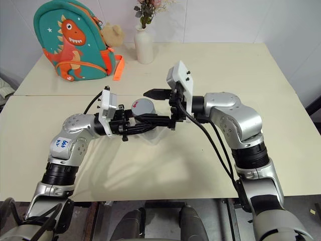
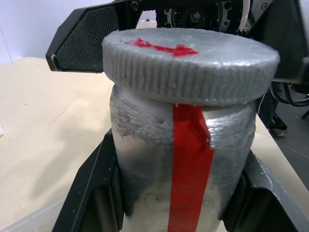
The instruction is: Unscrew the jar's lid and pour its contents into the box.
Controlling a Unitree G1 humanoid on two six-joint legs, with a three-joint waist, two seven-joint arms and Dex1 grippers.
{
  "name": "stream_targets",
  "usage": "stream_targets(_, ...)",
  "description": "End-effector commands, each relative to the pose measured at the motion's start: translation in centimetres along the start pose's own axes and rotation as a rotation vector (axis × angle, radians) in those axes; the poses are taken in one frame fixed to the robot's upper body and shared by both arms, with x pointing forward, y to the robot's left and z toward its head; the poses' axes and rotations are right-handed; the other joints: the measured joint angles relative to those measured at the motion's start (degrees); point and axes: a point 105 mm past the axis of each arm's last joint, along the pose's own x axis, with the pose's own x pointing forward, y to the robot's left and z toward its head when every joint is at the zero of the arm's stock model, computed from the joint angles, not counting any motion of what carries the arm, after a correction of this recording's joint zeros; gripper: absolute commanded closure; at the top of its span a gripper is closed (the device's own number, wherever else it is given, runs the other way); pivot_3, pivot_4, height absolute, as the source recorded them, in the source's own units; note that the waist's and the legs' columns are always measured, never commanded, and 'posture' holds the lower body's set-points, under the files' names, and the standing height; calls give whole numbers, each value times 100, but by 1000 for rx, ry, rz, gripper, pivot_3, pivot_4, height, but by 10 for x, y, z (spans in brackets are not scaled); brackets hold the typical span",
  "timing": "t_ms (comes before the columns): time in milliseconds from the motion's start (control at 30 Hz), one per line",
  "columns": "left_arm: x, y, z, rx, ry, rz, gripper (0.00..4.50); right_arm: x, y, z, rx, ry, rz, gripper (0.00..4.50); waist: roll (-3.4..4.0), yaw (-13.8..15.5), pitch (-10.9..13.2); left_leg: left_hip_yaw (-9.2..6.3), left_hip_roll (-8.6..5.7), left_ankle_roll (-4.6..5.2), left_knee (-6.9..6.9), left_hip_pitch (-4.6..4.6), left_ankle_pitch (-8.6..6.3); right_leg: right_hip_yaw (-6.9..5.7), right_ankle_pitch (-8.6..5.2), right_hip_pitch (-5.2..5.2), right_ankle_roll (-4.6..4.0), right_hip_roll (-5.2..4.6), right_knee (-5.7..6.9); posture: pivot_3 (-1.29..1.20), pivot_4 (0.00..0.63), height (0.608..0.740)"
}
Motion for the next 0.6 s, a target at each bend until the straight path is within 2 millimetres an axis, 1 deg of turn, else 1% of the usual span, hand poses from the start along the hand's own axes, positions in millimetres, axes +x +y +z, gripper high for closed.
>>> stream_targets(33,3,-4,14,52,-31,-22,2518,4,7,16,-42,-43,36,1248,0,-2,0,0,0,0,0,0,0,0,0,0,0,0,0,0,150,740)
stream_targets(100,3,-4,14,51,-31,-21,2518,4,9,20,-44,-63,45,1883,0,0,0,0,0,0,0,0,0,0,0,0,0,0,0,0,150,740)
stream_targets(133,3,-4,14,51,-31,-21,2518,4,10,22,-42,-75,46,1959,0,2,0,0,0,0,0,0,0,0,0,0,0,0,0,0,150,740)
stream_targets(200,3,-4,13,50,-29,-21,2518,4,13,31,-19,-121,57,1959,0,1,0,0,0,0,0,0,0,0,0,0,0,0,1,0,150,740)
stream_targets(267,2,-4,13,50,-26,-20,2518,1,15,43,32,-198,68,1959,0,-1,0,0,0,0,0,0,0,0,0,0,0,0,2,0,150,740)
stream_targets(333,2,-4,12,53,-20,-20,2518,-6,13,61,100,-306,67,1959,3,-9,2,-1,1,0,0,0,0,0,0,-1,0,0,3,0,150,740)
stream_targets(400,0,-4,12,54,-17,-18,2518,-19,8,74,142,-395,41,1959,6,-2,4,0,1,0,-1,0,0,1,0,-1,0,-1,5,0,150,740)
stream_targets(500,-1,-4,12,54,-14,-16,2518,-37,-3,78,147,-435,-48,1959,6,16,3,-2,1,0,-1,0,0,-1,0,-1,0,-1,3,0,150,740)
stream_targets(600,-3,-3,12,56,-11,-11,2518,-57,-18,71,100,-419,-192,1959,6,18,4,-1,0,0,0,-2,0,-1,0,0,0,-2,-3,0,150,740)
